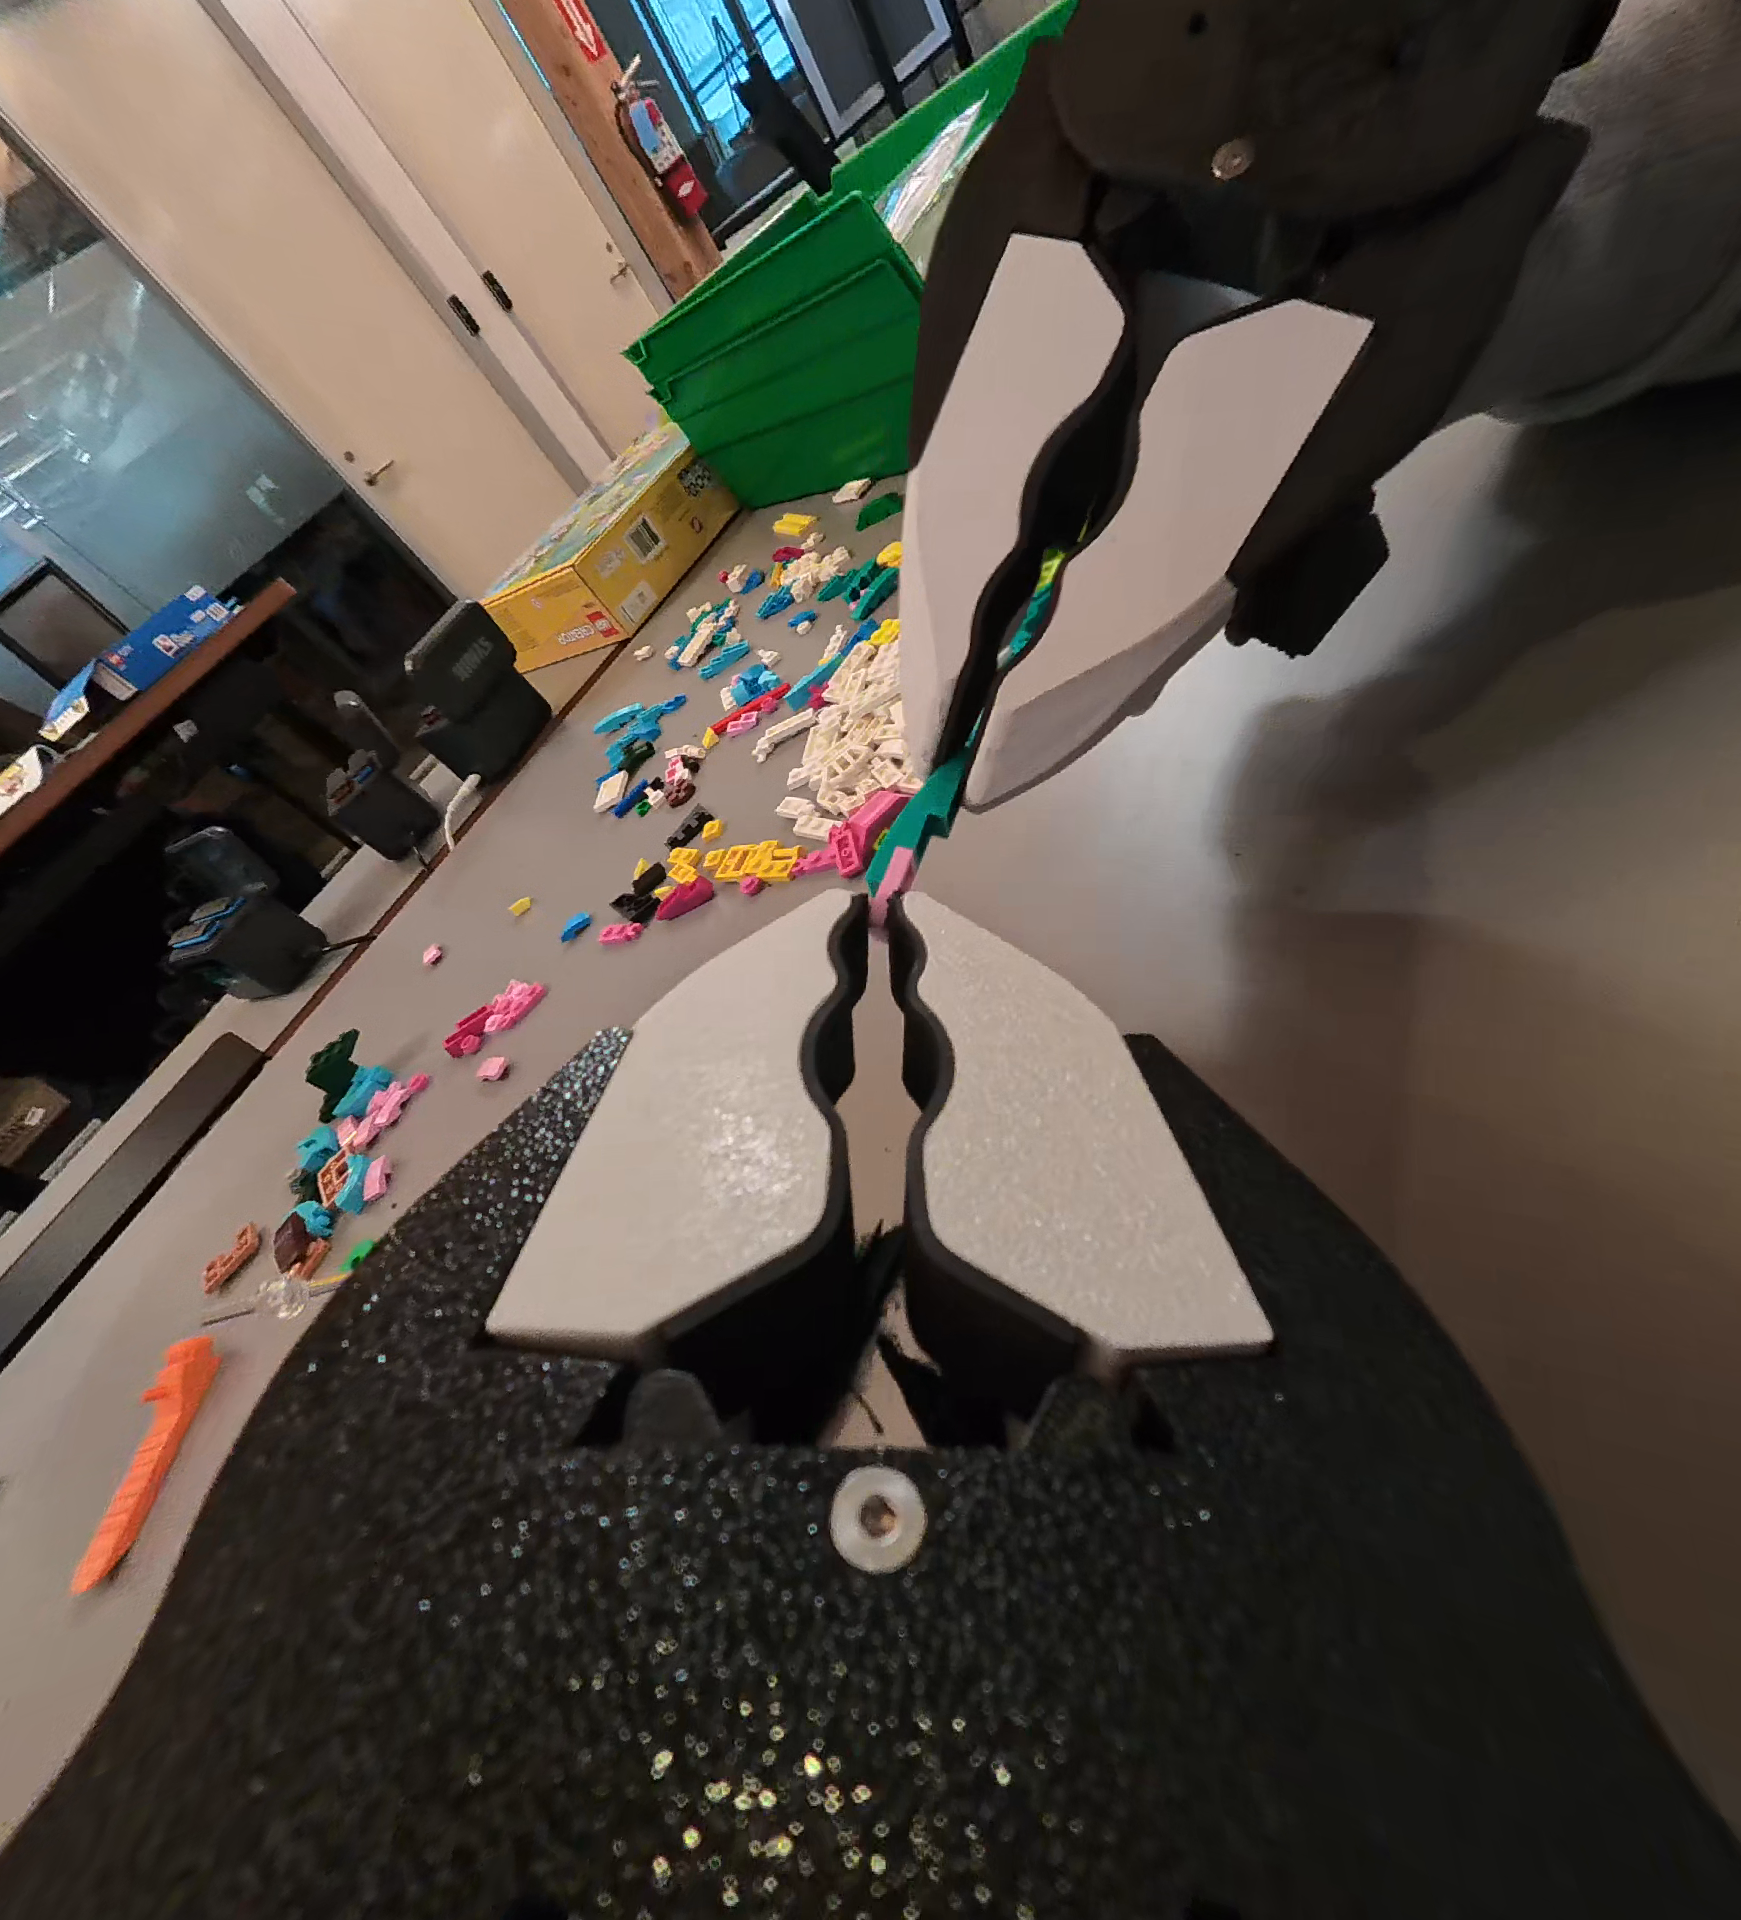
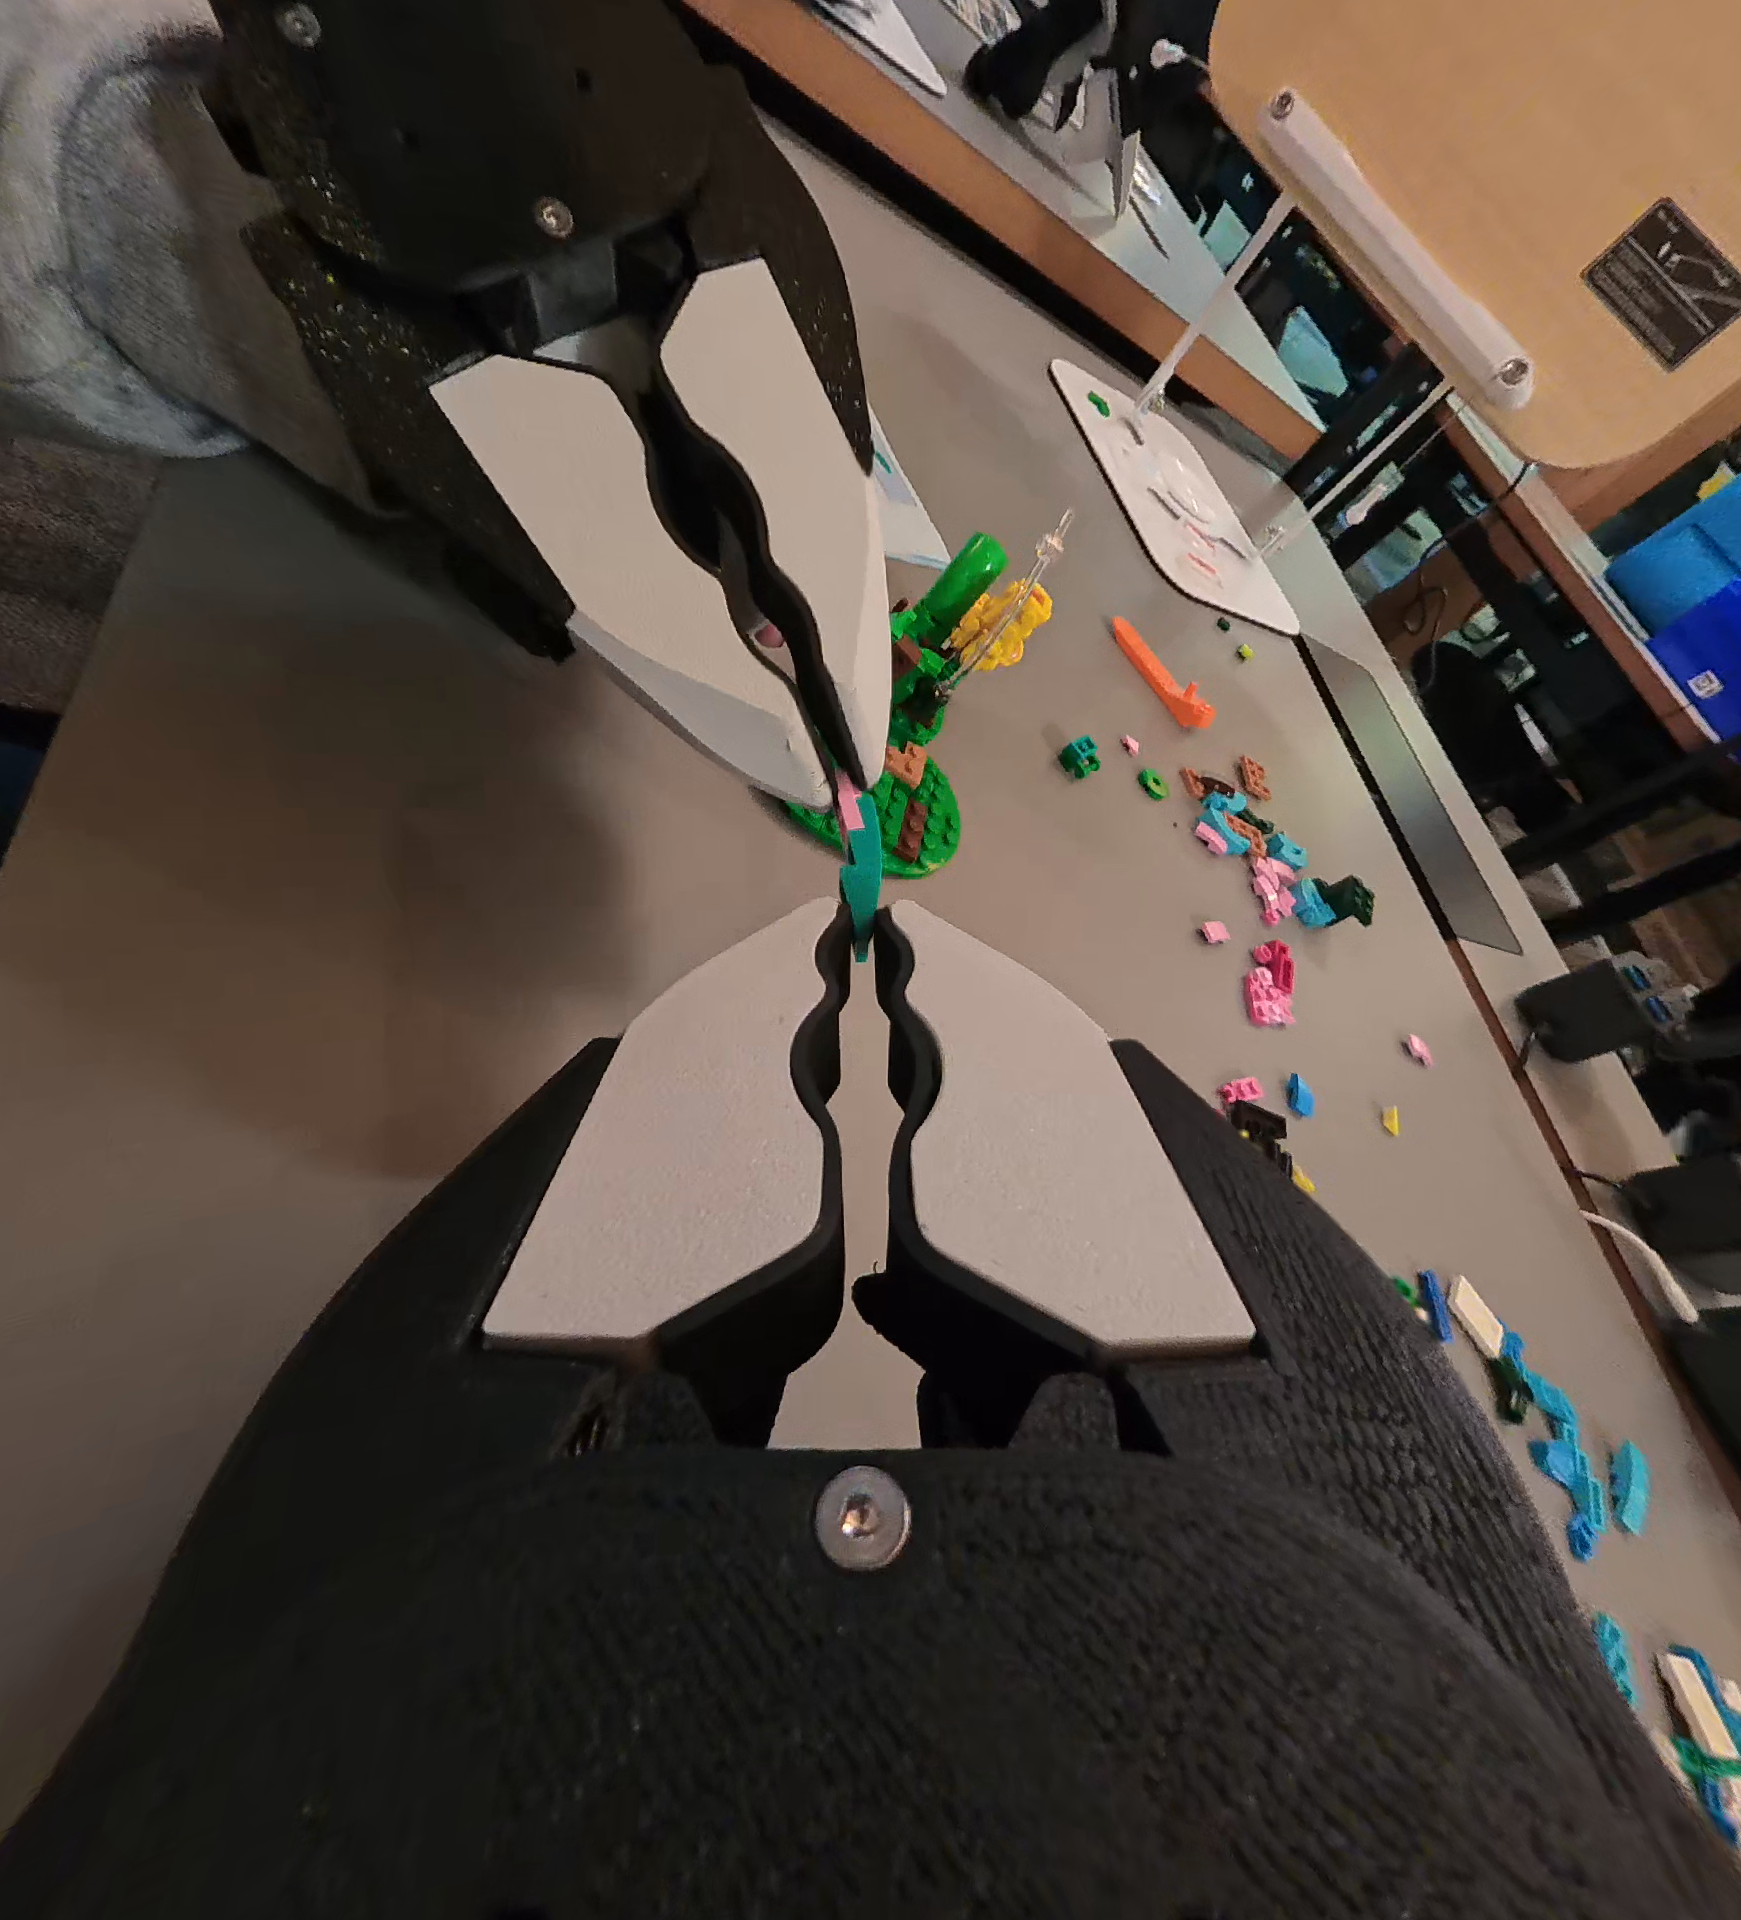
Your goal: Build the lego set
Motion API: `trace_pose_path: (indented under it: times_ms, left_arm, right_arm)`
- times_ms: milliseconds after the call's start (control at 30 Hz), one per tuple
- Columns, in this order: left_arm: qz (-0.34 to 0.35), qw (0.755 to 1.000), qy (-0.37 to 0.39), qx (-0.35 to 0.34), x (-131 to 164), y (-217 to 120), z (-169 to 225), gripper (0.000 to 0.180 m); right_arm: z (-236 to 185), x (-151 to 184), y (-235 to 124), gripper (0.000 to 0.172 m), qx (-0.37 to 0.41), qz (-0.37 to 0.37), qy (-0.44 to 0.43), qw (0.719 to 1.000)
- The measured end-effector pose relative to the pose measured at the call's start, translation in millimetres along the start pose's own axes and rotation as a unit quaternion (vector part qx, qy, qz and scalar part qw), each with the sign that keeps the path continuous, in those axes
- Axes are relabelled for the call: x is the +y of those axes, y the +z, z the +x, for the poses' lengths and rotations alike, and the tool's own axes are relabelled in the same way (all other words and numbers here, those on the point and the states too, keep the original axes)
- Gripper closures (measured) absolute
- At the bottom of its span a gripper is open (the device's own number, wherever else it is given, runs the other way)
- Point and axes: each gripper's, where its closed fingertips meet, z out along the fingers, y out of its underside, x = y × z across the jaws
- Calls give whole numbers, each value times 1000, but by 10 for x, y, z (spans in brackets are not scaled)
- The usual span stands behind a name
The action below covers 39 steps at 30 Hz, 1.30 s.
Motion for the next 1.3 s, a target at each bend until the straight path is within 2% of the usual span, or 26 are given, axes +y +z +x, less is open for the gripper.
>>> trace_pose_path:
  times_ms: [267,433,667,1000,1300]
  left_arm:
    - [12,999,22,-21,-22,6,-13,177]
    - [-7,998,50,-46,17,24,-37,177]
    - [-12,998,21,-53,59,22,-112,177]
    - [-14,998,20,-56,64,26,-118,177]
    - [-13,998,15,-60,61,17,-131,178]
  right_arm:
    - [27,-58,-45,168,22,52,-5,998]
    - [21,-124,-94,157,39,92,-9,995]
    - [284,-89,-180,157,149,117,2,982]
    - [479,60,-201,162,192,102,56,974]
    - [493,100,-197,162,185,101,78,974]
